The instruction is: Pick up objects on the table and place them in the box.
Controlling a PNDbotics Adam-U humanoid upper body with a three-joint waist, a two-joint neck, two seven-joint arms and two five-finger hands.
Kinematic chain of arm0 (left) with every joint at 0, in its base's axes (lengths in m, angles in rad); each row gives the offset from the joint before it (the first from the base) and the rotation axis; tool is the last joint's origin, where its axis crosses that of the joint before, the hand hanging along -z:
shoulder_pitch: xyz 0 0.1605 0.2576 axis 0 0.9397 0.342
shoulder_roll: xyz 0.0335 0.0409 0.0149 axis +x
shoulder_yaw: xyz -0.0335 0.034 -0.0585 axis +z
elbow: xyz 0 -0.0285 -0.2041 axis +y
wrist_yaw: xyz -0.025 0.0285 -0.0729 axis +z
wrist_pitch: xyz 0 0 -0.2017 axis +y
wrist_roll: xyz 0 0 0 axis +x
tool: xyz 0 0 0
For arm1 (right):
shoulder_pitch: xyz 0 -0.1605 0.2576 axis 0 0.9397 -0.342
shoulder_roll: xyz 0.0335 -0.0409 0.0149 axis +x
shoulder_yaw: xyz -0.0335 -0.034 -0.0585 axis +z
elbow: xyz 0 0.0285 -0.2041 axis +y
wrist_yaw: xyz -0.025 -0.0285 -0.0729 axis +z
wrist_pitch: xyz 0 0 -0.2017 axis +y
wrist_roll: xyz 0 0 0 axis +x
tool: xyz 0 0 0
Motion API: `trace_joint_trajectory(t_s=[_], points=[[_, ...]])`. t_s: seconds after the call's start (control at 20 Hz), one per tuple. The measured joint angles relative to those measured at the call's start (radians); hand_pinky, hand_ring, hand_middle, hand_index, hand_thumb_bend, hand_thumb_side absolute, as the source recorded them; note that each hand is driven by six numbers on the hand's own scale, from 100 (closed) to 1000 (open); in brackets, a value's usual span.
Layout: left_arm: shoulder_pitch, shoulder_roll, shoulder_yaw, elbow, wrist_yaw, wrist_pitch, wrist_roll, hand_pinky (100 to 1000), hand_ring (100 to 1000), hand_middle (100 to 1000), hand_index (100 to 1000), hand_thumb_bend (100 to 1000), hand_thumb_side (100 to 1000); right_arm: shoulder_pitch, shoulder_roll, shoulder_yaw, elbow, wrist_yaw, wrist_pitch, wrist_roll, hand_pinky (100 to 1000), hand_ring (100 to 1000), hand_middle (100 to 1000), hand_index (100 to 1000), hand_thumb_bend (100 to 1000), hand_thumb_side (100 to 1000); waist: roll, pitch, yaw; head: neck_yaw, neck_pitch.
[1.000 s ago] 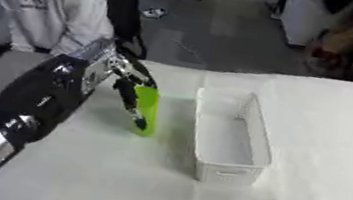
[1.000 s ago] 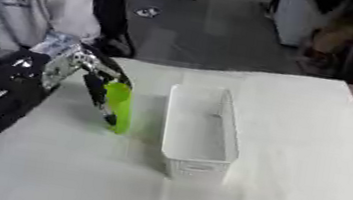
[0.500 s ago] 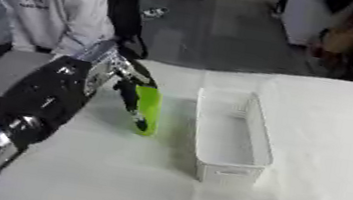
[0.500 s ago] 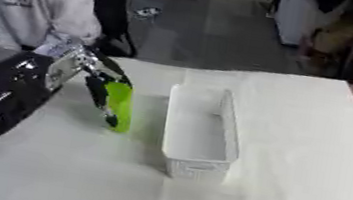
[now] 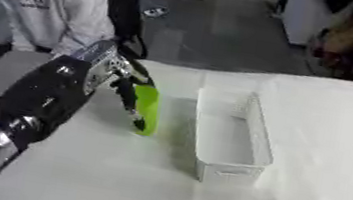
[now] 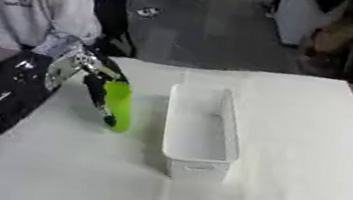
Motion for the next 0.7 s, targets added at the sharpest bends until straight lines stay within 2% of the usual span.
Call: trace_joint_trajectory(t_s=[0.15, 0.25, 0.4, 0.55, 0.65, 0.7], points=[[0.000, 0.000, 0.000, 0.000, -0.001, -0.005, 0.005, 216, 275, 613, 849, 645, 514, 0.000, 0.000, 0.000, 0.000, 0.000, 0.000, 0.000, 305, 454, 537, 669, 159, 619, 0.000, 0.000, 0.000, 0.000, 0.002], [0.000, 0.000, 0.001, -0.001, 0.000, -0.015, 0.015, 184, 243, 563, 758, 559, 517, 0.000, 0.000, 0.000, 0.000, 0.000, 0.000, 0.001, 305, 454, 537, 669, 161, 620, 0.000, 0.000, 0.001, 0.000, 0.002], [0.003, 0.000, 0.003, -0.006, 0.002, -0.035, 0.040, 139, 203, 511, 644, 489, 505, 0.000, 0.000, 0.000, 0.000, 0.000, -0.001, 0.001, 306, 454, 537, 669, 159, 619, 0.000, 0.000, 0.002, 0.000, 0.002], [0.011, 0.000, 0.006, -0.007, 0.012, -0.049, 0.085, 100, 160, 463, 517, 457, 448, 0.000, 0.000, 0.000, 0.000, 0.000, -0.002, 0.002, 306, 454, 537, 669, 159, 619, 0.000, 0.000, 0.002, 0.000, 0.002], [0.019, 0.000, 0.007, -0.006, 0.025, -0.054, 0.128, 100, 155, 454, 490, 449, 399, 0.000, 0.000, 0.000, 0.000, 0.000, -0.002, 0.002, 306, 454, 537, 669, 159, 619, 0.000, 0.000, 0.003, 0.000, 0.002], [0.023, 0.001, 0.007, -0.006, 0.033, -0.055, 0.152, 100, 165, 460, 487, 472, 356, 0.000, 0.000, 0.000, 0.000, 0.000, -0.002, 0.002, 306, 454, 537, 669, 159, 619, 0.000, 0.000, 0.003, 0.000, 0.002]])
